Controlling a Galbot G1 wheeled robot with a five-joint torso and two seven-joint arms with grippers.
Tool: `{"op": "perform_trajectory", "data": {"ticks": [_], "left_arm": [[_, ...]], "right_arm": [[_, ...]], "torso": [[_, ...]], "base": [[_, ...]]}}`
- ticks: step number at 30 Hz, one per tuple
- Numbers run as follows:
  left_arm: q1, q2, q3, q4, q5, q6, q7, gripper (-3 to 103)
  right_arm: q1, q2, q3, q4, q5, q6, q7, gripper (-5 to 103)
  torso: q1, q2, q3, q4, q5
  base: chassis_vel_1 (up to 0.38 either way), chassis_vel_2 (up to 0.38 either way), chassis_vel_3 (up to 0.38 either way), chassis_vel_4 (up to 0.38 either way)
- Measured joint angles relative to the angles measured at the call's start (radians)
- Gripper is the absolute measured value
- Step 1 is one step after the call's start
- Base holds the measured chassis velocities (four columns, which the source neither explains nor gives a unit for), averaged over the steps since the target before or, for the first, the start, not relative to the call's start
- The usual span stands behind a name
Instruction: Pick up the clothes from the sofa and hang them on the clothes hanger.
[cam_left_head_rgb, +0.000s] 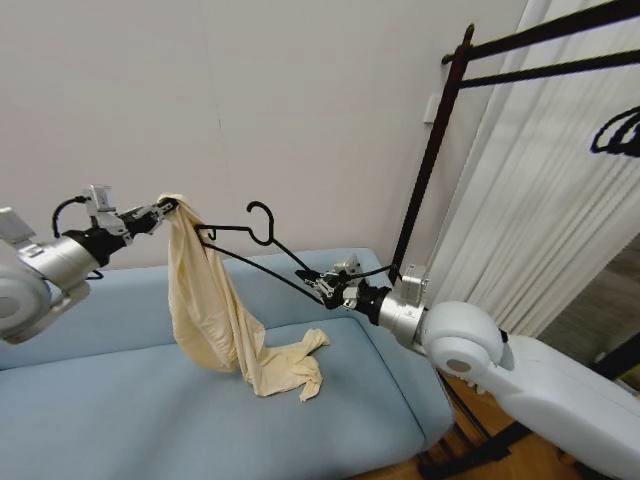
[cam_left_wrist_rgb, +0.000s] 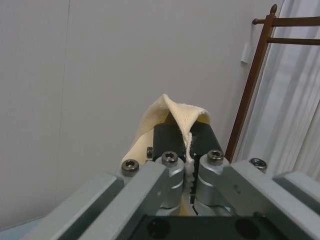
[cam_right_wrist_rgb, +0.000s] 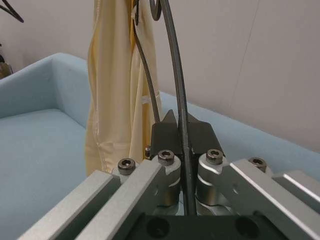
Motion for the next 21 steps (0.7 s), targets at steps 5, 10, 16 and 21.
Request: {"op": "perform_trajectory", "data": {"ticks": [5,10,16,21], "left_arm": [[-0.002,-0.006,-0.001,-0.023,-0.001,0.000,-0.010,1],[-0.013,-0.004,-0.009,-0.055,-0.009,0.000,-0.017,1],[-0.029,0.004,-0.020,-0.095,-0.032,0.000,-0.024,1],[0.003,0.001,-0.060,-0.128,-0.035,-0.001,-0.025,1]], "right_arm": [[-0.001,0.023,-0.031,-0.018,-0.016,0.000,0.016,2],[-0.007,0.056,-0.075,-0.045,-0.023,0.000,0.024,2],[-0.022,0.132,-0.121,-0.095,-0.032,0.008,0.078,2],[-0.014,0.203,-0.095,-0.185,0.021,0.035,0.134,2]], "torso": [[0.000,0.000,0.000,-0.0001,-0.0002],[0.000,0.000,0.000,0.0000,-0.0001],[0.000,0.000,0.000,0.0000,0.0000],[0.000,0.000,0.000,0.0000,0.0000]], "base": [[0.000,0.000,0.000,0.000],[0.000,0.000,0.000,0.000],[0.000,0.000,0.000,0.000],[0.000,0.000,0.000,0.000]]}}
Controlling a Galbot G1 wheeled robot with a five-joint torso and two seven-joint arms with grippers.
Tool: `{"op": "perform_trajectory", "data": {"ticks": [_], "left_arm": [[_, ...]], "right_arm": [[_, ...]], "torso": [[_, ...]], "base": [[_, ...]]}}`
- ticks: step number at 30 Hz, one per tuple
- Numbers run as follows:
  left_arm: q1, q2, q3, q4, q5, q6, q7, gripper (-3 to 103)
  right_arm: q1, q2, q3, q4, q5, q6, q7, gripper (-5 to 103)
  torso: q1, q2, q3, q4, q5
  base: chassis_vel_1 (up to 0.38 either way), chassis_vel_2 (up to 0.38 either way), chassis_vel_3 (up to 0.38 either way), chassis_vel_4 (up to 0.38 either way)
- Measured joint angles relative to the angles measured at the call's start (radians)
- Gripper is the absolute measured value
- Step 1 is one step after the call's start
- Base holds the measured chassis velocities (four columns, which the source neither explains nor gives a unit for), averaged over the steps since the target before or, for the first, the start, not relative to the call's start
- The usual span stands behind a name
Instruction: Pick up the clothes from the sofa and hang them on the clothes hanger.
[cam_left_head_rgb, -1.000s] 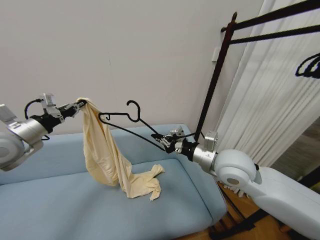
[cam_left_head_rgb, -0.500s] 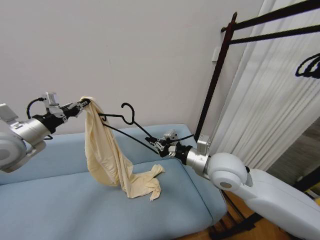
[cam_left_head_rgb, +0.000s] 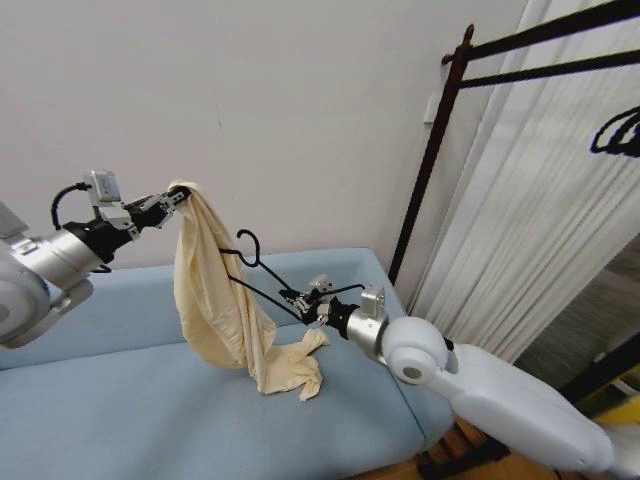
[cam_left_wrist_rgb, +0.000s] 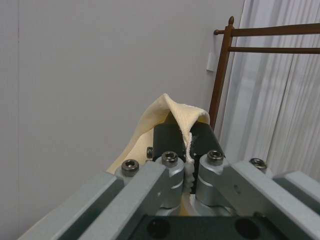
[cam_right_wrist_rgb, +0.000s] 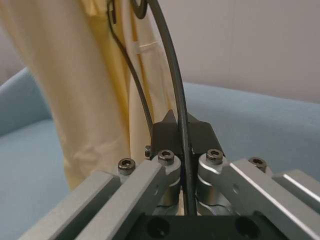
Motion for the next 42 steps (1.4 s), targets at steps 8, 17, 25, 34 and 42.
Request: {"op": "perform_trajectory", "data": {"ticks": [8,17,25,34,42], "left_arm": [[0.022,-0.020,-0.018,0.005,0.007,0.000,0.017,1],[0.049,-0.068,-0.011,-0.021,0.034,0.000,0.032,1],[0.066,-0.131,0.016,-0.034,0.097,0.001,0.041,1],[0.092,-0.183,0.032,-0.022,0.218,0.016,0.039,7],[0.092,-0.196,0.027,-0.020,0.221,0.017,0.027,34]], "right_arm": [[0.035,0.042,0.034,-0.047,0.043,0.034,0.024,2],[0.131,0.097,0.062,-0.114,0.045,0.049,0.034,2],[0.196,0.071,0.073,-0.111,0.041,0.061,0.010,2],[0.260,0.007,0.068,-0.097,0.016,0.070,-0.039,2],[0.284,-0.028,0.062,-0.075,0.012,0.074,-0.048,2]], "torso": [[0.000,0.000,0.000,-0.0003,0.0000],[0.000,0.000,0.000,0.0002,-0.0001],[0.000,0.000,0.000,-0.0001,0.0000],[0.000,0.000,0.000,-0.0001,0.0001],[0.000,0.000,0.000,0.0000,0.0001]], "base": [[0.000,0.000,0.000,0.000],[0.000,0.000,0.000,0.000],[0.000,0.000,0.000,0.000],[0.000,0.000,0.000,0.000],[0.000,0.000,0.000,0.000]]}}
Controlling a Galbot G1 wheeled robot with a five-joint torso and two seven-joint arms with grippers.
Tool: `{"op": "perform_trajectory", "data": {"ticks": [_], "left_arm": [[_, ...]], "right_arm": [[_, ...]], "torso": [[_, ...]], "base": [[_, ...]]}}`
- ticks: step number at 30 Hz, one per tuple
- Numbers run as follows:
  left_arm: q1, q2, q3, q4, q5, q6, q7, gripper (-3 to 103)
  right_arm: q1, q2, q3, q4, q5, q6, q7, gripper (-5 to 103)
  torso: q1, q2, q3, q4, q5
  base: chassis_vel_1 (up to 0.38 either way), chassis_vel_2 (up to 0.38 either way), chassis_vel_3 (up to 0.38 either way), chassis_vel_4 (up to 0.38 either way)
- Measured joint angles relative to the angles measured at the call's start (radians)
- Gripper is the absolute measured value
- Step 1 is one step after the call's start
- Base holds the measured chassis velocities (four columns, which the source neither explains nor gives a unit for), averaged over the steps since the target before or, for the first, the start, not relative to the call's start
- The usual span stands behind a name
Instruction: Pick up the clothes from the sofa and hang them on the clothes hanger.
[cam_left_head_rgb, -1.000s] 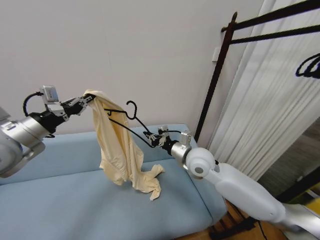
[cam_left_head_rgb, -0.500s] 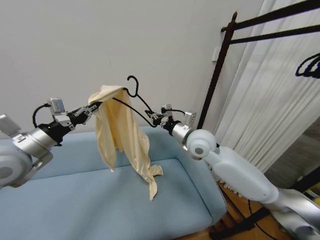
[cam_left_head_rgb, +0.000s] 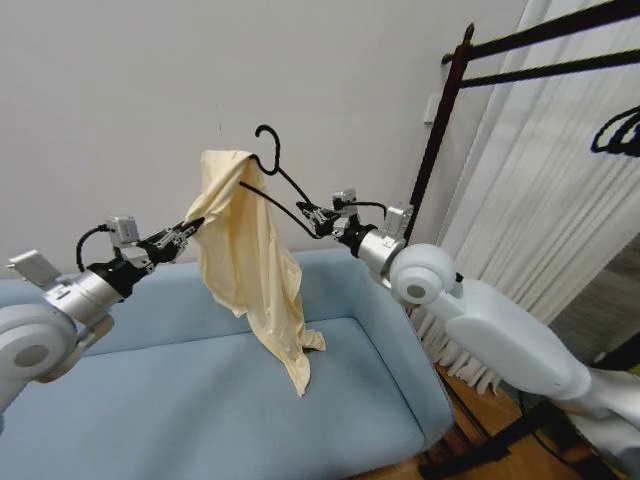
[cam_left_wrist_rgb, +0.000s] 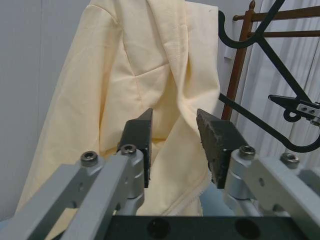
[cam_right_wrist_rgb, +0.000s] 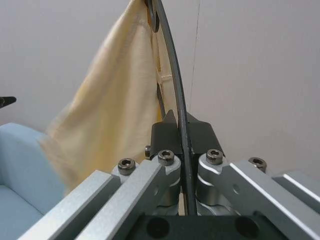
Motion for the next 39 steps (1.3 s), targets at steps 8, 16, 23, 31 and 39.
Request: {"op": "perform_trajectory", "data": {"ticks": [8,16,23,31,39], "left_arm": [[-0.002,-0.007,-0.006,-0.010,-0.003,-0.001,-0.011,60],[-0.008,0.011,-0.016,0.012,-0.002,-0.004,-0.016,93],[-0.020,0.027,-0.013,0.024,-0.002,-0.008,-0.007,100],[-0.024,0.051,0.002,0.003,0.061,-0.023,0.049,100],[-0.028,0.067,0.004,0.013,0.085,-0.025,0.065,102]], "right_arm": [[0.005,-0.064,0.004,0.025,0.006,0.018,-0.060,2],[0.006,-0.124,0.014,0.055,0.041,0.025,-0.098,2],[0.014,-0.143,0.016,0.104,0.073,0.019,-0.095,2],[0.019,-0.146,0.009,0.150,0.091,0.005,-0.092,2],[0.019,-0.147,0.007,0.177,0.100,0.002,-0.089,2]], "torso": [[0.000,0.000,0.000,0.0000,0.0000],[0.000,0.000,0.000,-0.0001,0.0000],[0.000,0.000,0.000,0.0000,0.0000],[0.000,0.000,0.000,0.0000,-0.0001],[0.000,0.000,0.000,0.0000,-0.0001]], "base": [[0.000,0.000,0.000,0.000],[0.000,0.000,0.000,0.000],[0.000,0.000,0.000,0.000],[0.000,0.000,0.000,0.000],[0.000,0.000,0.000,0.000]]}}
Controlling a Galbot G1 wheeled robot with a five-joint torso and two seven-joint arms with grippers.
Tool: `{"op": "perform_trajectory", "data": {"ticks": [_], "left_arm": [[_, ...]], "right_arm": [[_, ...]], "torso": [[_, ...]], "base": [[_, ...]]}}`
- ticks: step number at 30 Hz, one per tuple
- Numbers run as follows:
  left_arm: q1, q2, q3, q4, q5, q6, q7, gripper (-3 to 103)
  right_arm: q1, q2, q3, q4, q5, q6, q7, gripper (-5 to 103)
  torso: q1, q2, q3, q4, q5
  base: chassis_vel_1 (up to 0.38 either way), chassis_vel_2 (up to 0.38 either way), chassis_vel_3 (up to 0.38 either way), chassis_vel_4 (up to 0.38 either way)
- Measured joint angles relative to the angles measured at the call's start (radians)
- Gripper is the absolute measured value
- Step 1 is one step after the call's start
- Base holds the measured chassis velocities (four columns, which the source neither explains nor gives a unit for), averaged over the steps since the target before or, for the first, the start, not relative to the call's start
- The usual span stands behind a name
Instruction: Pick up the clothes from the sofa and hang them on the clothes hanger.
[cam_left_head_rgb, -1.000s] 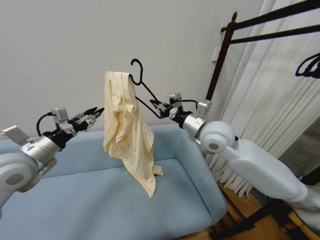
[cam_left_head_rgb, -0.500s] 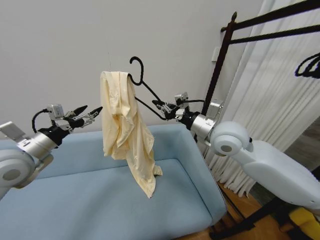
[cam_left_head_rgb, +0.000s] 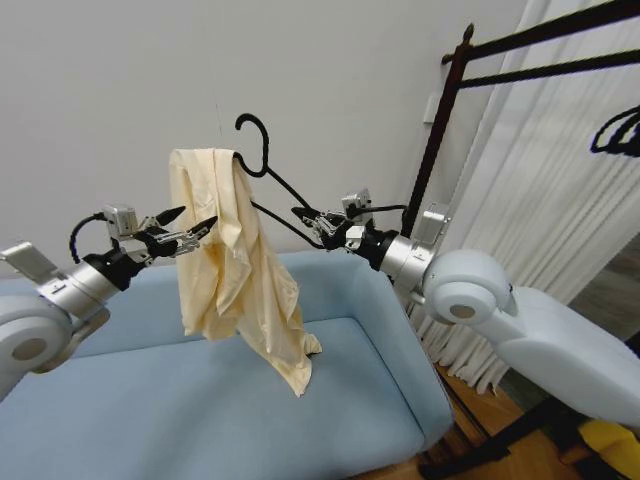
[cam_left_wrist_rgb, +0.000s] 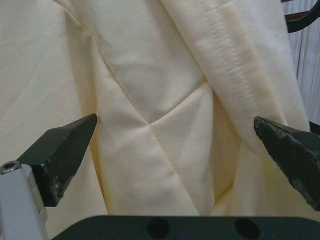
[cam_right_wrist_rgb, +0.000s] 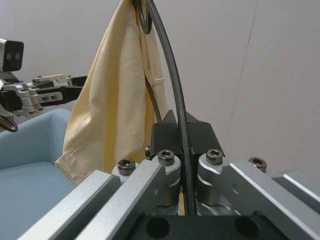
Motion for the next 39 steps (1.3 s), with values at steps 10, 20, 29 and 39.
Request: {"op": "perform_trajectory", "data": {"ticks": [10,20,29,39], "left_arm": [[0.002,-0.002,0.010,0.021,0.001,0.000,-0.001,76],[0.000,-0.004,0.009,0.021,-0.001,0.000,-0.001,43],[0.003,-0.008,-0.001,0.013,-0.004,0.000,-0.003,10],[-0.002,0.001,-0.026,0.022,-0.021,-0.003,-0.004,0]], "right_arm": [[0.019,-0.001,-0.003,0.032,0.025,-0.002,0.011,2],[-0.004,-0.007,-0.004,0.051,0.015,-0.003,0.006,2],[-0.024,-0.009,-0.008,0.035,-0.027,-0.003,-0.001,2],[-0.079,-0.024,-0.001,-0.019,-0.151,0.020,-0.057,2]], "torso": [[0.000,0.000,0.000,0.0000,-0.0001],[0.000,0.000,0.000,0.0000,0.0000],[0.000,0.000,0.000,0.0000,0.0000],[0.000,0.000,0.000,0.0000,0.0000]], "base": [[0.000,0.000,0.000,0.000],[0.000,0.000,0.000,0.000],[0.000,0.000,0.000,0.000],[0.000,0.000,0.000,0.000]]}}
